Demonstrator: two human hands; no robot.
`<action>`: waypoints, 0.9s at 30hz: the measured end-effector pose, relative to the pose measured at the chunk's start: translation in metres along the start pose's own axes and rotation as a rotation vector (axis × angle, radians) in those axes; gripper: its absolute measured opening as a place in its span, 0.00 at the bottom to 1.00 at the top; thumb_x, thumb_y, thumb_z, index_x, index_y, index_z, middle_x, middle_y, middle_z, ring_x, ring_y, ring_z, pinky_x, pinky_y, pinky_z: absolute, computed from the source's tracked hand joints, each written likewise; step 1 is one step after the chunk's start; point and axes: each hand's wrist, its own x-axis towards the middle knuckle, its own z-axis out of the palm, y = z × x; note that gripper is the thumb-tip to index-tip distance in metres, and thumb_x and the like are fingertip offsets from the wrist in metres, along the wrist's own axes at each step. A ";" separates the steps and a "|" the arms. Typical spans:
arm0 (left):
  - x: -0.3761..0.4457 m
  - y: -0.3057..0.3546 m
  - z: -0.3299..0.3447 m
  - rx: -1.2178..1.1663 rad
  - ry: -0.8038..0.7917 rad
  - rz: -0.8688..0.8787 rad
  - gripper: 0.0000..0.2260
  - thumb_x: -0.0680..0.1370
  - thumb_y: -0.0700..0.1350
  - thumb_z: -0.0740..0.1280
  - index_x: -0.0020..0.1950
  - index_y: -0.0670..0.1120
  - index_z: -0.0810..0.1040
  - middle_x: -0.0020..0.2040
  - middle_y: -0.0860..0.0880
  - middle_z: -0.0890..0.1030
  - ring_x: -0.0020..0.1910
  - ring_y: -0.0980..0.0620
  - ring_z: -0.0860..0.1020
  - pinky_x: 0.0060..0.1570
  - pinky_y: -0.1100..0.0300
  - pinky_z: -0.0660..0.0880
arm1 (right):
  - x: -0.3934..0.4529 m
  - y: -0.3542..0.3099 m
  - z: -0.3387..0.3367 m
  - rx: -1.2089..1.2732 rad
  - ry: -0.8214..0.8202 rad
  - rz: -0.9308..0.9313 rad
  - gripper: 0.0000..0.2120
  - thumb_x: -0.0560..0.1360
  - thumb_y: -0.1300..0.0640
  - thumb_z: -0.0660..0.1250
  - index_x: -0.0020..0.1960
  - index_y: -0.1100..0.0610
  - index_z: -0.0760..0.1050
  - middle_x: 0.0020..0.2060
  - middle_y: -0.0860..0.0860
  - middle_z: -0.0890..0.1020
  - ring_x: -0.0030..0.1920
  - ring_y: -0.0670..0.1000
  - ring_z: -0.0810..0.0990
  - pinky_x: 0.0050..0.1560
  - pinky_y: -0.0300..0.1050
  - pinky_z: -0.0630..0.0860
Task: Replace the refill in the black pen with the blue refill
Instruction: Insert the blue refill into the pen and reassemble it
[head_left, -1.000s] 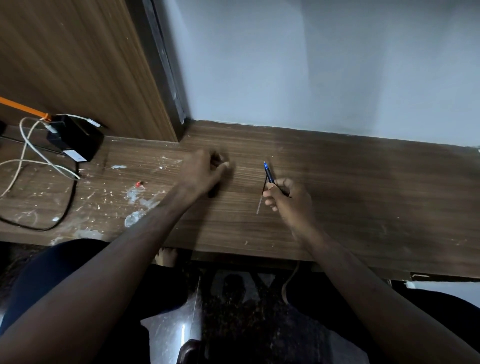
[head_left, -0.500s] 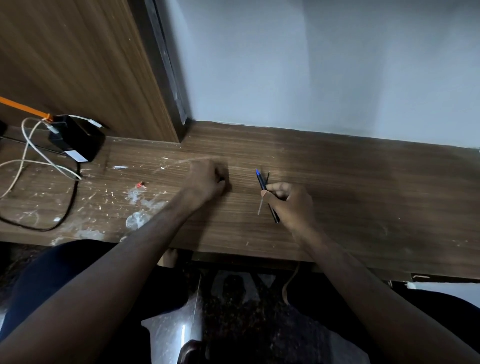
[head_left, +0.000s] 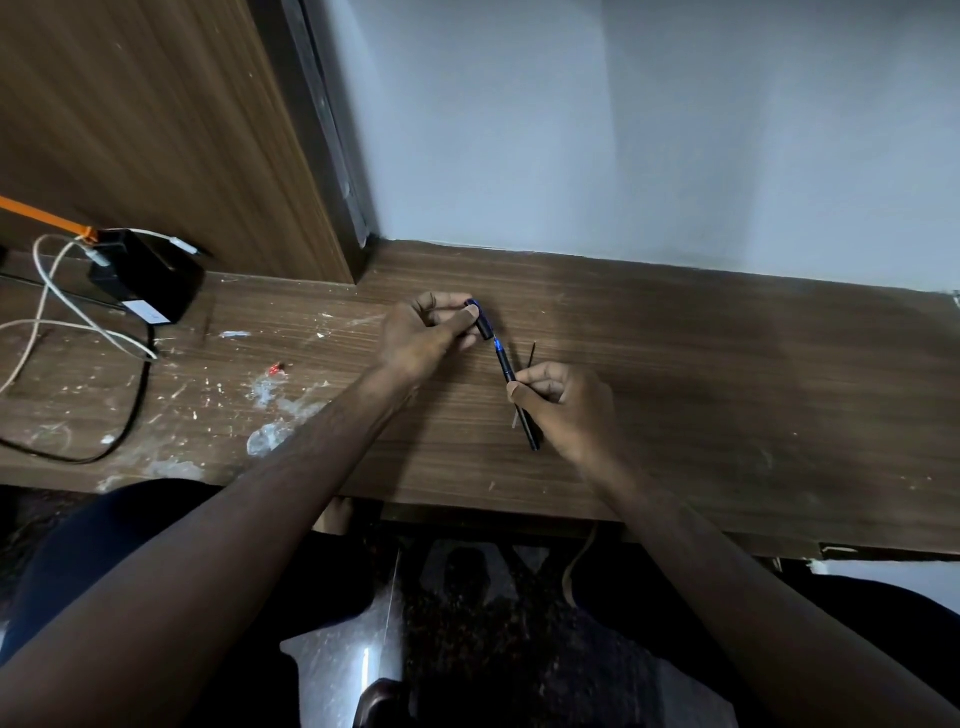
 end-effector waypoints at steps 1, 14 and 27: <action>0.000 0.000 0.001 -0.014 0.002 -0.006 0.04 0.78 0.37 0.76 0.51 0.43 0.84 0.37 0.47 0.89 0.34 0.55 0.86 0.38 0.64 0.84 | 0.000 0.000 0.000 -0.006 0.001 -0.001 0.07 0.77 0.53 0.78 0.53 0.53 0.88 0.39 0.46 0.90 0.38 0.42 0.88 0.42 0.34 0.80; -0.007 -0.005 0.004 0.210 -0.060 0.109 0.07 0.79 0.41 0.77 0.54 0.49 0.84 0.37 0.51 0.88 0.38 0.55 0.87 0.45 0.60 0.86 | 0.000 -0.004 -0.001 -0.037 0.003 -0.004 0.07 0.78 0.53 0.77 0.54 0.53 0.88 0.41 0.47 0.90 0.39 0.42 0.88 0.40 0.28 0.77; -0.016 -0.024 0.020 0.244 -0.101 0.276 0.04 0.78 0.44 0.78 0.50 0.47 0.86 0.38 0.50 0.88 0.39 0.50 0.87 0.47 0.49 0.87 | 0.000 0.002 -0.001 0.073 0.025 0.057 0.06 0.79 0.56 0.76 0.54 0.56 0.87 0.40 0.45 0.88 0.39 0.40 0.84 0.47 0.41 0.81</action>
